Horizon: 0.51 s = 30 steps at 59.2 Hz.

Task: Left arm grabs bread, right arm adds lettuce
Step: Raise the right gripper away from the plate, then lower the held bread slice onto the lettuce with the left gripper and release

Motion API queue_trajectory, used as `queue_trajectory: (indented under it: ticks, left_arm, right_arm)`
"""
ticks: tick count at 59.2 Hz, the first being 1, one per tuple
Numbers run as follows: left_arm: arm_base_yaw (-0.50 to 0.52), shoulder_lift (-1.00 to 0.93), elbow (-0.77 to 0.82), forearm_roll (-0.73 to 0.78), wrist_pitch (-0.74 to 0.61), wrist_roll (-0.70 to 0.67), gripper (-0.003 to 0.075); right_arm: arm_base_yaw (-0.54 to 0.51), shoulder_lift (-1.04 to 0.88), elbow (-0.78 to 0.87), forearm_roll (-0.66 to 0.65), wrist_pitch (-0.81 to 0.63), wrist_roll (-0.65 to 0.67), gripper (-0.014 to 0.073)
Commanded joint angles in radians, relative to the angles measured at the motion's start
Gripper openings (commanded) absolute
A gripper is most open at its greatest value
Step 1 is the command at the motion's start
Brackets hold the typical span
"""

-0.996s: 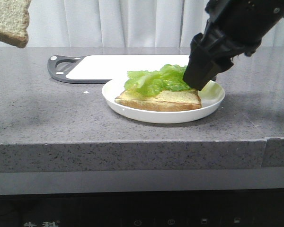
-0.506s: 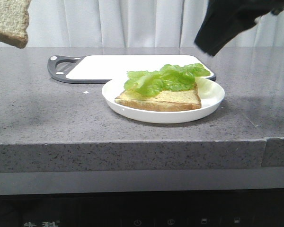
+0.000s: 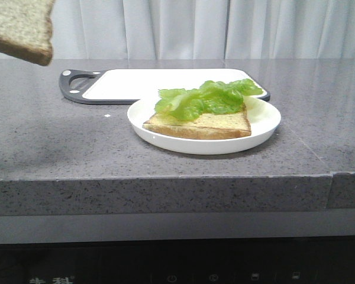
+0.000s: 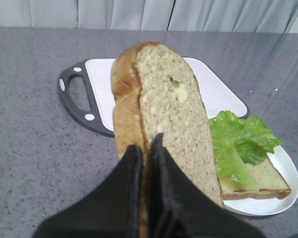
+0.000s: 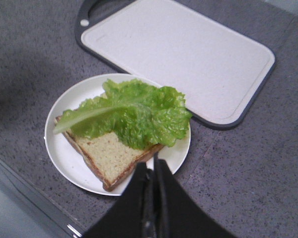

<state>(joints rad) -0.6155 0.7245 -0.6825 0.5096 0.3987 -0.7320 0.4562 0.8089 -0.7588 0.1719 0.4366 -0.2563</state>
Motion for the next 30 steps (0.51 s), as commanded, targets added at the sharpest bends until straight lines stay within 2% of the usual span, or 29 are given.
queue_trajectory:
  ticks: [1, 9, 13, 17, 18, 21, 26, 30]
  left_arm:
    - [-0.003, 0.055, -0.07, -0.051, -0.065, -0.011, -0.002]
    - [-0.003, 0.179, -0.18, -0.133, -0.019, 0.0, -0.002]
    - [-0.003, 0.262, -0.241, -0.254, -0.01, 0.114, -0.002]
    - [-0.003, 0.339, -0.304, -0.488, -0.01, 0.311, -0.002]
    - [-0.003, 0.355, -0.317, -0.574, -0.01, 0.358, -0.002]
    - [-0.003, 0.431, -0.379, -0.877, 0.007, 0.61, -0.002]
    - [0.007, 0.528, -0.464, -1.161, 0.074, 0.856, -0.002]
    - [0.03, 0.594, -0.53, -1.325, 0.156, 0.969, -0.002]
  right_arm:
    - [-0.007, -0.124, 0.038, 0.013, -0.133, 0.049, -0.0054]
    - [-0.007, -0.289, 0.129, 0.022, -0.187, 0.082, -0.0054]
    - [-0.007, -0.365, 0.171, 0.022, -0.188, 0.082, -0.0054]
    - [-0.007, -0.413, 0.2, 0.022, -0.182, 0.082, -0.0054]
    - [-0.007, -0.426, 0.208, 0.022, -0.179, 0.082, -0.0054]
    - [-0.007, -0.457, 0.229, 0.022, -0.165, 0.082, -0.0054]
    - [-0.007, -0.482, 0.248, 0.022, -0.151, 0.082, -0.0054]
    - [-0.007, -0.485, 0.252, 0.022, -0.137, 0.082, -0.0054]
